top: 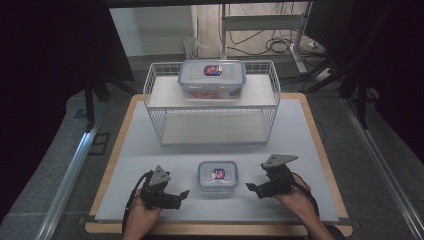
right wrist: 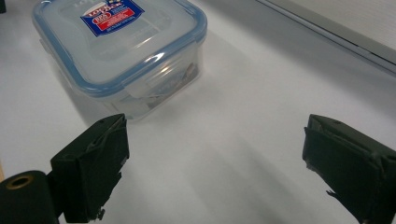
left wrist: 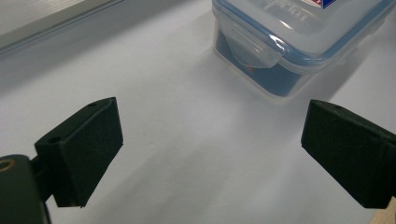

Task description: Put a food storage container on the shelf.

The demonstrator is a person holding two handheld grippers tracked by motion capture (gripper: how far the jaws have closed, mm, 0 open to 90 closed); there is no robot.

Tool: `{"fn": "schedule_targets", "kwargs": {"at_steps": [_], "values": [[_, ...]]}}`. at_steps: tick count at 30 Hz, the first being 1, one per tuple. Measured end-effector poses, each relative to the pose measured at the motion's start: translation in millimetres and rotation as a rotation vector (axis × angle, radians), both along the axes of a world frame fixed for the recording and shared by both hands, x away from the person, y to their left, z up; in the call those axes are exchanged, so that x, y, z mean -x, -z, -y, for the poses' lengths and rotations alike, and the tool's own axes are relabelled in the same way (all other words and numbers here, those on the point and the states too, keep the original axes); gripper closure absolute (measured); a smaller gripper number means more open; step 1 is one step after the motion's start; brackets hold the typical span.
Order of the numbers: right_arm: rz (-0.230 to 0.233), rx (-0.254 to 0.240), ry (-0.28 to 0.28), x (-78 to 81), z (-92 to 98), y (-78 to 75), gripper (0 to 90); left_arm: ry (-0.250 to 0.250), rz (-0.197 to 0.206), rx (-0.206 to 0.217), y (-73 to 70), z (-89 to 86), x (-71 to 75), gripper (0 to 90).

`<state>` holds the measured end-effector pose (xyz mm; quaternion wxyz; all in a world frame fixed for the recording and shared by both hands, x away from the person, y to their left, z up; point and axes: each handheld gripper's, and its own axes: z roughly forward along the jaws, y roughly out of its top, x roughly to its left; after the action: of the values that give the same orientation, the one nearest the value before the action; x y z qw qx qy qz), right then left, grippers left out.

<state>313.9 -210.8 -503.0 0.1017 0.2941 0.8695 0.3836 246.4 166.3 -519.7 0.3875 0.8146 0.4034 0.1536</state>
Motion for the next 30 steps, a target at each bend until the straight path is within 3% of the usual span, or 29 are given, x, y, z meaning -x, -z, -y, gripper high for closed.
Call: {"fn": "schedule_targets", "kwargs": {"at_steps": [9,15,20,24,28,30], "values": [[-0.037,-0.046,0.016,-4.6,-5.2,-4.8,5.8,0.026,-0.025,0.017,-9.2,11.0,-9.0,4.8],[-0.072,-0.064,0.009,-7.5,-17.0,-7.5,1.7,0.063,-0.065,0.090,-15.7,21.0,-23.7,7.3],[-0.122,-0.081,-0.008,-11.2,-28.0,-10.5,7.6,0.118,-0.153,0.137,-9.3,30.3,-38.5,6.8],[-0.190,-0.091,-0.022,-17.2,-37.0,-10.8,12.3,0.145,-0.209,0.165,-5.7,36.0,-50.2,8.9],[-0.243,-0.076,-0.036,-24.8,-45.8,-3.4,15.2,0.175,-0.274,0.244,-0.5,36.6,-59.5,15.2],[-0.289,-0.105,-0.043,-28.5,-48.9,-0.1,16.4,0.193,-0.304,0.279,2.8,35.7,-63.4,17.9]]}}
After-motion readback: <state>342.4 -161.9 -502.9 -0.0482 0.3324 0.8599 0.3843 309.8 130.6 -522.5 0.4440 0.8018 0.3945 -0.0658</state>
